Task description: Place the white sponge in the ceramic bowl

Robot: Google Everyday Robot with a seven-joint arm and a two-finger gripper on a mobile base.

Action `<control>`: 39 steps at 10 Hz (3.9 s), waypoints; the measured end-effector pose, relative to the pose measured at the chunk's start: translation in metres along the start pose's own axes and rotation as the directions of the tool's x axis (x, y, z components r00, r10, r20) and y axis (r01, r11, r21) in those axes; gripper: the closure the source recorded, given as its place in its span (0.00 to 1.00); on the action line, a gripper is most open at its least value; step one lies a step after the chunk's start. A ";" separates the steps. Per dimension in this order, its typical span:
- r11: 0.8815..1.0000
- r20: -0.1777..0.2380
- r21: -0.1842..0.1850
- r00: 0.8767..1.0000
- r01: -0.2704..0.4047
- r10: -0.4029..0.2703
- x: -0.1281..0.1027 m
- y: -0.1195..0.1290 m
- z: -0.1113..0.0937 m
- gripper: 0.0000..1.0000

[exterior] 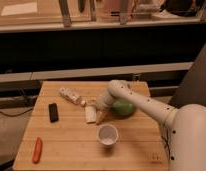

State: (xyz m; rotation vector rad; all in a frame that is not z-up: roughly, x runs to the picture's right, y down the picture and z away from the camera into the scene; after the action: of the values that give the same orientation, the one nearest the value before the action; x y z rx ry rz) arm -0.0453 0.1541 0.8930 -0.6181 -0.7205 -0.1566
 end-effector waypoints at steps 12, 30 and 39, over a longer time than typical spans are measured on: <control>1.000 0.013 0.009 1.000 -0.016 0.016 0.005 0.002 0.002 1.00; 0.953 0.009 0.272 0.990 0.135 -0.143 -0.035 -0.017 -0.088 1.00; 0.882 0.042 0.459 0.989 0.106 -0.140 -0.023 -0.056 -0.113 1.00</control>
State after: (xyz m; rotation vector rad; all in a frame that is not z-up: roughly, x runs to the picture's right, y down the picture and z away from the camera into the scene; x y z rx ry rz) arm -0.0176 0.0416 0.8386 -0.1261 -0.8349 -0.0765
